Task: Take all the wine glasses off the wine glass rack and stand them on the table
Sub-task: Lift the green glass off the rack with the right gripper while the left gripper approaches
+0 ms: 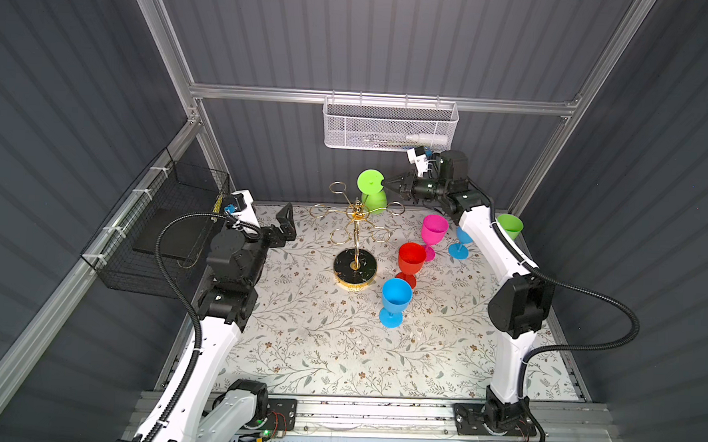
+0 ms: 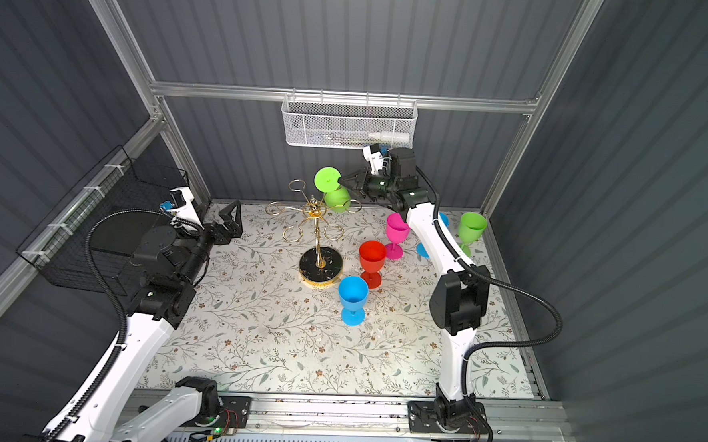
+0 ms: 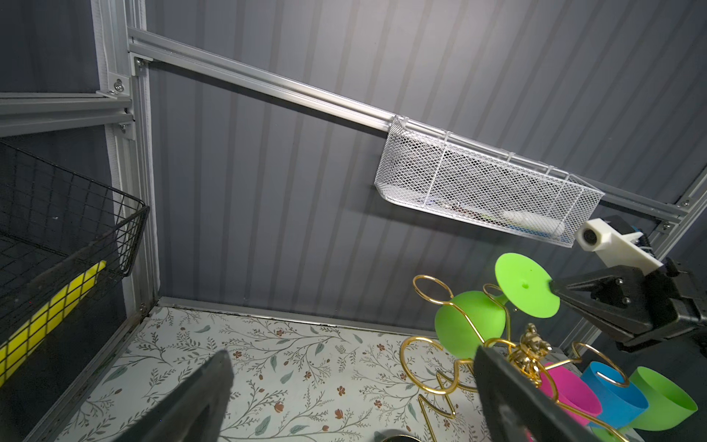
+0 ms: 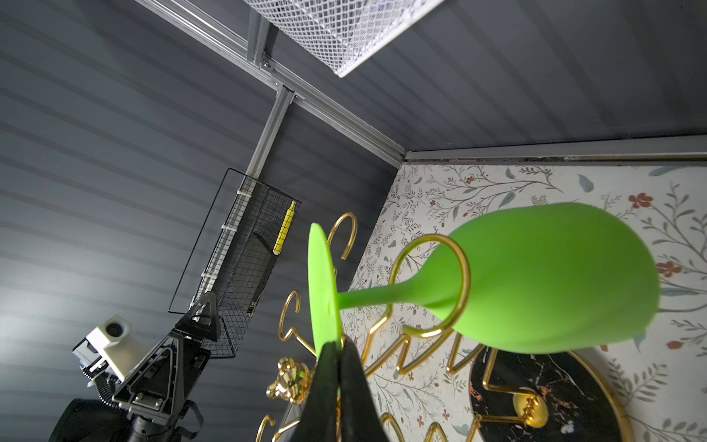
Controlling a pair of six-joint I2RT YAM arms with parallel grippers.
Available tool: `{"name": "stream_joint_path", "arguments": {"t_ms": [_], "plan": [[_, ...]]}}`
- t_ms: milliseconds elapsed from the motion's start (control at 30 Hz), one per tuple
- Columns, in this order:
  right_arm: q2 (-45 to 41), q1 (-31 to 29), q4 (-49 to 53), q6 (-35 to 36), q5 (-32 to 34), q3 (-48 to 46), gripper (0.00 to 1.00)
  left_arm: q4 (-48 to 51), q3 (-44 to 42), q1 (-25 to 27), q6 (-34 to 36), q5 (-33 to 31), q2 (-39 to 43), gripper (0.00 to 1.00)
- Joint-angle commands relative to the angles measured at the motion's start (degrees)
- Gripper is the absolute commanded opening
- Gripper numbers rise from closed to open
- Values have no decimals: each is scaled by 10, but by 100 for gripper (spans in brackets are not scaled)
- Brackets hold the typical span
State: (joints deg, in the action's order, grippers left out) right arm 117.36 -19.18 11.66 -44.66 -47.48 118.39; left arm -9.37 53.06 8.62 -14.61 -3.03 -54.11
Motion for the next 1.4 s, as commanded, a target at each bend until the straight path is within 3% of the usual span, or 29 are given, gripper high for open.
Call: {"name": "stream_joint_path", "arguments": {"t_ms": [0, 1067, 1200, 1367], "plan": [[-22, 1, -26, -3, -16, -24, 0, -1, 1, -4, 5, 7, 12, 100], [-107, 30, -72, -4, 7, -141, 0, -3, 7, -4, -7, 17, 19, 100], [-132, 42, -70, 8, 17, -163, 0, -12, 15, -4, -13, 49, 6, 98], [-173, 55, -43, 43, 39, -179, 0, -20, 42, -4, -27, 149, -26, 91]]}}
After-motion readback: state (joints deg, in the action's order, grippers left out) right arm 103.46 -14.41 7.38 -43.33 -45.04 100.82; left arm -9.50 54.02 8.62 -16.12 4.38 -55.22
